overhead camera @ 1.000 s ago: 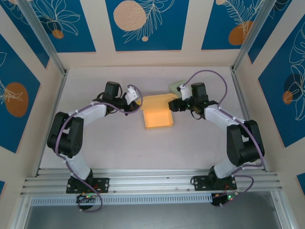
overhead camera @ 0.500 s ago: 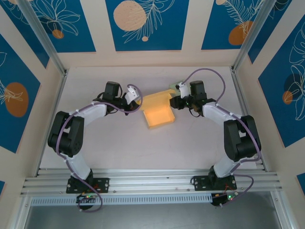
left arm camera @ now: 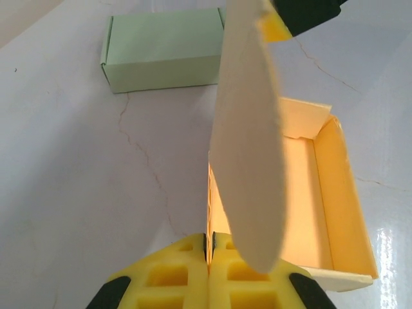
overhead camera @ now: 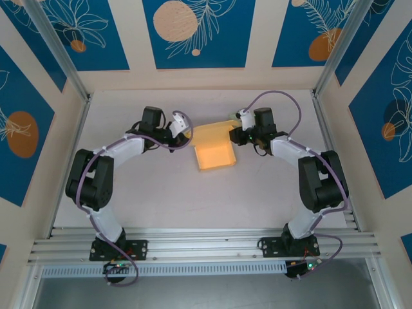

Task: Fold the paper box

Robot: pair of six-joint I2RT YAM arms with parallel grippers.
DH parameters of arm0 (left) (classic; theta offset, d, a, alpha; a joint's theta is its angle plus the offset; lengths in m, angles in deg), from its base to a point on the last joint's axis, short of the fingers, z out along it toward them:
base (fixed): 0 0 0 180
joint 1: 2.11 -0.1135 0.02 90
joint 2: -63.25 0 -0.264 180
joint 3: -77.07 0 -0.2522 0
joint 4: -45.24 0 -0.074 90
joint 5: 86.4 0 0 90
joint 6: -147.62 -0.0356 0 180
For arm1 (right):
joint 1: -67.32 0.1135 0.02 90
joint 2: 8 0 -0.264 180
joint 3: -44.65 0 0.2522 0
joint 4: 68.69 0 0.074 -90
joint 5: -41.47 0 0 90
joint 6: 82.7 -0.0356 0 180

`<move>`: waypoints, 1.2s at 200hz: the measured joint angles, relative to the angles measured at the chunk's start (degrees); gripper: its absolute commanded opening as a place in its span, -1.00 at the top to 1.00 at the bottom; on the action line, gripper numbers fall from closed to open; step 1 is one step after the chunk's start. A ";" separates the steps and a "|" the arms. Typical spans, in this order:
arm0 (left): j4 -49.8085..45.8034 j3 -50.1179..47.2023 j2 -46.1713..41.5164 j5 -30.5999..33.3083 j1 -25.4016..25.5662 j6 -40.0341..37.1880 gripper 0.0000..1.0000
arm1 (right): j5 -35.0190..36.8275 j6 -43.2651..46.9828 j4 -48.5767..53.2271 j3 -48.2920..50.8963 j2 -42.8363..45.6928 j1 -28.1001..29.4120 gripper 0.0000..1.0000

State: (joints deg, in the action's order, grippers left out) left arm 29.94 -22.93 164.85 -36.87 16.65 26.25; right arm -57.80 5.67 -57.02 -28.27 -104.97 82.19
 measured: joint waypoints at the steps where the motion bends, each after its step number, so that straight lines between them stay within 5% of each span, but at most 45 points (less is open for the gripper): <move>1: 0.00 0.07 0.02 -0.02 0.00 -0.02 0.75 | -0.02 0.11 0.02 0.00 0.00 0.00 0.70; 47: 0.66 0.15 0.04 3.54 1.01 4.37 0.79 | 2.54 0.13 0.22 0.09 0.37 0.98 0.76; 162: 12.90 -5.68 -2.89 34.12 10.54 26.62 0.94 | 23.15 -6.19 -0.35 4.04 6.43 10.14 0.89; 240: 22.80 -13.64 -3.74 42.42 13.27 37.31 0.93 | 30.27 -10.97 -3.10 6.03 5.64 15.19 0.87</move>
State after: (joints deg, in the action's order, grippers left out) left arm 52.73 -36.57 161.11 5.55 29.92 63.56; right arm -27.53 -5.30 -60.12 -22.23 -99.33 97.38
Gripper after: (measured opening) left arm 0.056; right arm 0.074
